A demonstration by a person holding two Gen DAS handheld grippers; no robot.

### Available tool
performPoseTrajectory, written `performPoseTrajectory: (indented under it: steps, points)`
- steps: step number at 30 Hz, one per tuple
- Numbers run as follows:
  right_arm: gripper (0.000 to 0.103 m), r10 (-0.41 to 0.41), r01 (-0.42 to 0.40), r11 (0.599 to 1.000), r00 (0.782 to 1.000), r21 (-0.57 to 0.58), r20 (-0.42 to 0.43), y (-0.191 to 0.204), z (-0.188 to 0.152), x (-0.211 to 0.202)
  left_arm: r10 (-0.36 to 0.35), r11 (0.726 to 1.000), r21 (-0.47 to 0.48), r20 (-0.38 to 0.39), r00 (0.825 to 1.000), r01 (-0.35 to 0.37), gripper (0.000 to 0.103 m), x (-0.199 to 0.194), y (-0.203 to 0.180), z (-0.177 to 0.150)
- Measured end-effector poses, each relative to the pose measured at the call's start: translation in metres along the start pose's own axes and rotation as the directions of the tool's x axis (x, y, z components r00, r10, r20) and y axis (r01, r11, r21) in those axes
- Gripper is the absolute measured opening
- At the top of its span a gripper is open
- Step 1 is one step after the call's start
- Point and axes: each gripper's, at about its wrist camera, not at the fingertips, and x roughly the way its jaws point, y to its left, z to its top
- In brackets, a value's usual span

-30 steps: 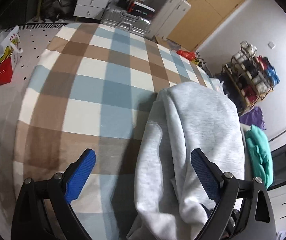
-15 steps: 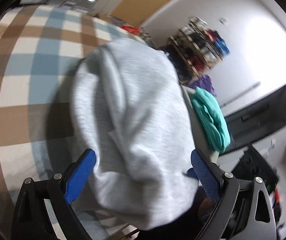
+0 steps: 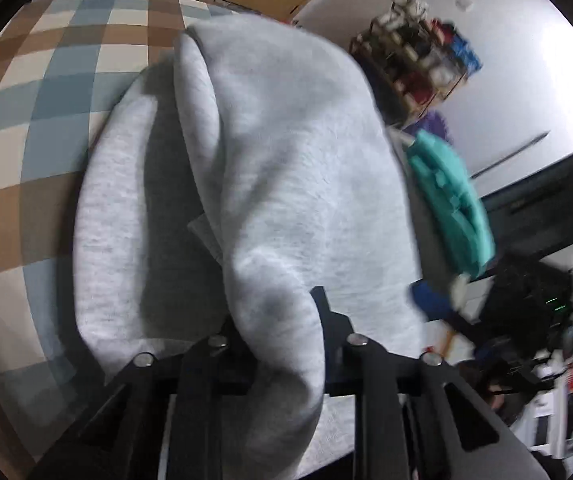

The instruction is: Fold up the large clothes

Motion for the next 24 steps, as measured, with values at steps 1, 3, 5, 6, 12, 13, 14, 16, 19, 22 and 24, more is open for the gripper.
performPoseTrajectory:
  steps: [1, 3, 5, 6, 12, 13, 14, 16, 19, 22, 24]
  points:
    - [0.08, -0.009, 0.009, 1.0, 1.0, -0.003, -0.015, 0.0, 0.0, 0.004, -0.023, 1.0, -0.021, 0.004, 1.0, 0.023, 0.013, -0.005, 0.004, 0.002]
    - [0.076, -0.002, 0.002, 1.0, 0.999, 0.015, -0.036, -0.004, 0.002, 0.009, -0.052, 0.998, -0.021, 0.038, 0.998, 0.052, 0.012, -0.02, 0.003, 0.007]
    - [0.058, -0.015, 0.018, 0.999, 0.998, 0.048, -0.066, -0.014, 0.005, 0.015, -0.037, 0.999, 0.005, 0.061, 0.997, 0.037, 0.012, -0.028, -0.004, 0.006]
    - [0.036, -0.035, 0.042, 0.996, 0.995, 0.073, -0.088, -0.019, 0.005, 0.018, -0.021, 1.0, 0.012, 0.072, 0.997, 0.021, 0.012, -0.032, -0.007, 0.008]
    - [0.0, 0.017, 0.041, 0.974, 0.968, 0.222, -0.251, -0.048, 0.025, 0.051, 0.15, 0.988, 0.026, 0.079, 0.986, -0.152, 0.012, -0.013, 0.012, 0.001]
    - [0.0, -0.03, 0.076, 0.983, 0.964, 0.165, -0.265, -0.039, 0.026, 0.056, 0.167, 0.986, 0.008, 0.055, 0.984, -0.168, 0.012, -0.005, 0.022, 0.0]
    - [0.0, -0.073, 0.109, 0.987, 0.959, 0.116, -0.275, -0.031, 0.026, 0.061, 0.167, 0.986, -0.018, 0.029, 0.985, -0.167, 0.013, 0.001, 0.032, 0.0]
    - [0.0, -0.162, 0.173, 0.985, 0.941, 0.011, -0.298, -0.015, 0.023, 0.073, 0.15, 0.987, -0.054, 0.0, 0.989, -0.15, 0.013, 0.009, 0.046, -0.001]
    - [0.0, -0.222, 0.213, 0.975, 0.917, -0.063, -0.332, -0.003, 0.025, 0.087, 0.164, 0.983, -0.075, -0.028, 0.986, -0.166, 0.018, 0.018, 0.057, -0.009]
    - [0.0, -0.263, 0.237, 0.965, 0.893, -0.117, -0.365, 0.005, 0.029, 0.104, 0.192, 0.978, -0.077, -0.026, 0.981, -0.194, 0.025, 0.007, 0.059, -0.015]
    - [0.0, -0.298, 0.256, 0.953, 0.88, -0.161, -0.371, 0.012, 0.032, 0.114, 0.207, 0.972, -0.114, 0.013, 0.978, -0.204, 0.036, -0.009, 0.059, -0.017]
